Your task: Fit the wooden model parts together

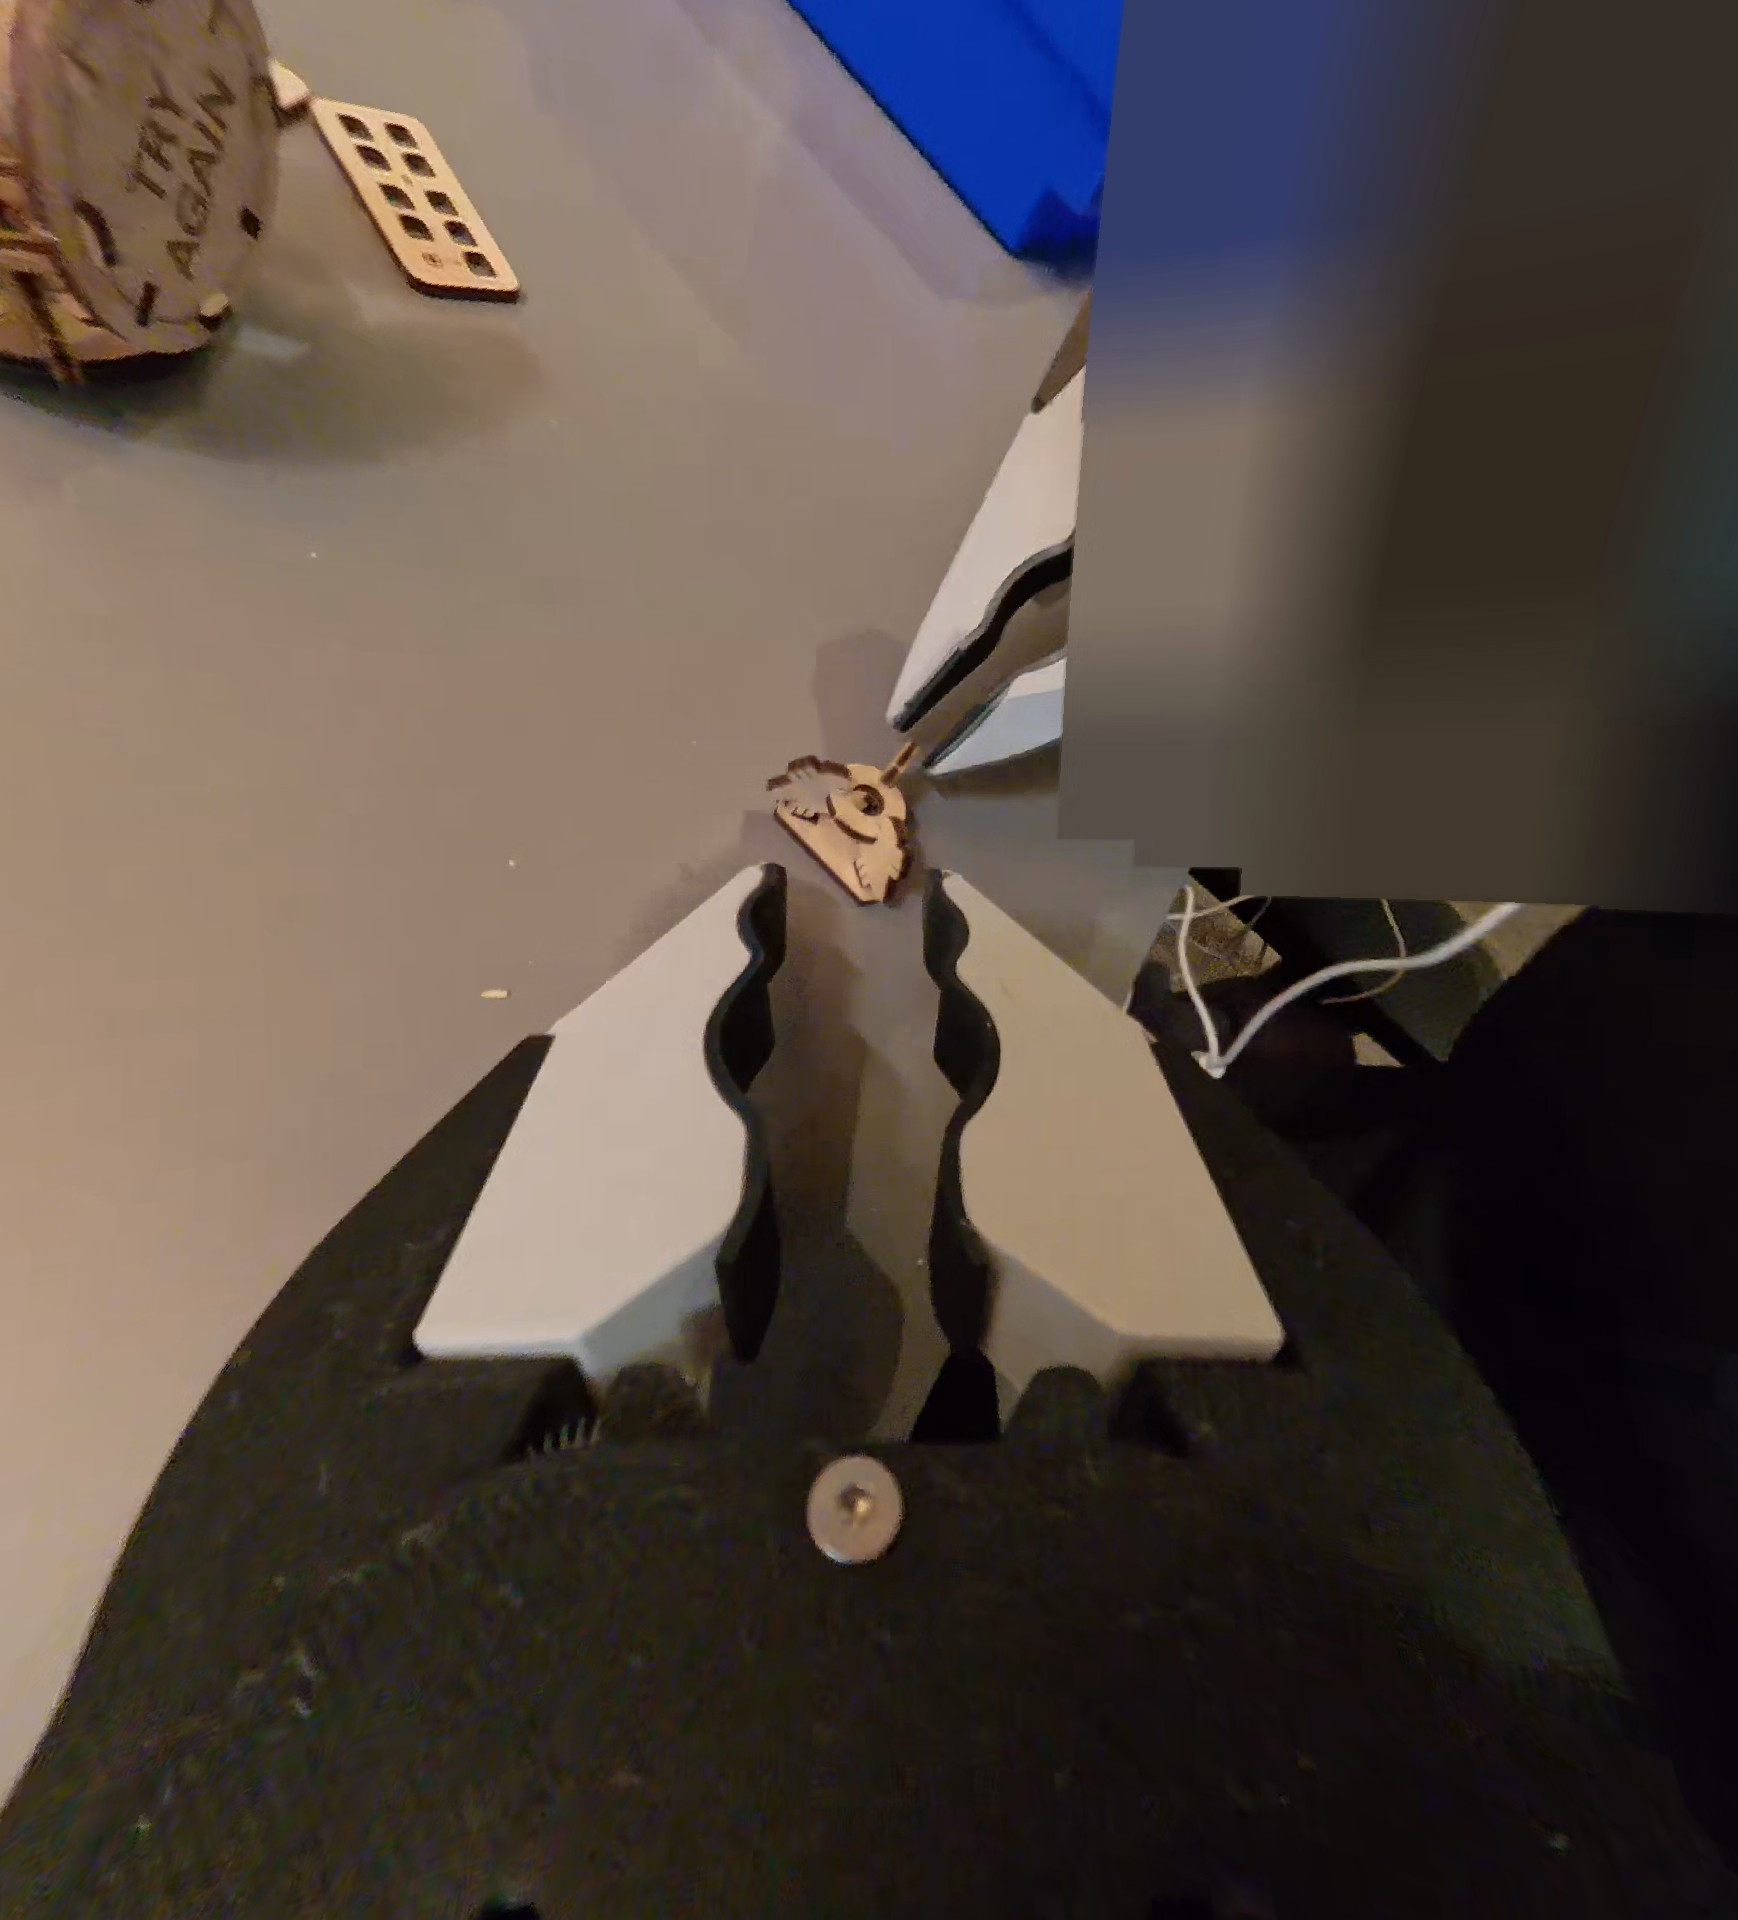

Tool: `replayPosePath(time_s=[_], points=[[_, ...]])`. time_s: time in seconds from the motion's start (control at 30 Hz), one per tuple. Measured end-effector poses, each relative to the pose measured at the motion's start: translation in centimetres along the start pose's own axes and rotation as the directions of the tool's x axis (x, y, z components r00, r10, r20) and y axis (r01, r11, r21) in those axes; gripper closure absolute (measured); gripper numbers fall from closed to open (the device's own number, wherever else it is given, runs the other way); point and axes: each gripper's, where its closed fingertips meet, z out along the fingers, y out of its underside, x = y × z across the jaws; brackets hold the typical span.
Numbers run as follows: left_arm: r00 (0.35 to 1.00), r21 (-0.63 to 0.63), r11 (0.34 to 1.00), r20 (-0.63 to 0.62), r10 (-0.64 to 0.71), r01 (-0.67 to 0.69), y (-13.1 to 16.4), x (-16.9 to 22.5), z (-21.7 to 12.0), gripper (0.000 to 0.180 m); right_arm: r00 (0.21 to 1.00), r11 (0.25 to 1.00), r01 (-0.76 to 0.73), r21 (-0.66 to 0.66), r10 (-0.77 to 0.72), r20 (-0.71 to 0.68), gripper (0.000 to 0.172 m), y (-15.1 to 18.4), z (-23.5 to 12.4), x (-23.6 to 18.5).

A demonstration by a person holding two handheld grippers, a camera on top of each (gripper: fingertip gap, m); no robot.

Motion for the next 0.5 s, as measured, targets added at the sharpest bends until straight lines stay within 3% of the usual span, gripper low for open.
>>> replayPosePath(time_s=[0.27, 0.5], points=[[0.996, -0.016, 0.996, 0.029, 0.089, -0.089, 0.38, 0.52, 0.35, 0.164, 0.994, 0.998, 0.028, 0.057, -0.034, 0.104, 0.168, -0.24, 0.42, -0.38], [0.999, -0.042, 0.998, 0.006, 0.044, -0.044, 0.52, 0.35, 0.63, 0.173, 0.992, 0.997, 0.041, 0.070, -0.049, 0.118, 0.171, -0.39, 0.81, -0.80]])
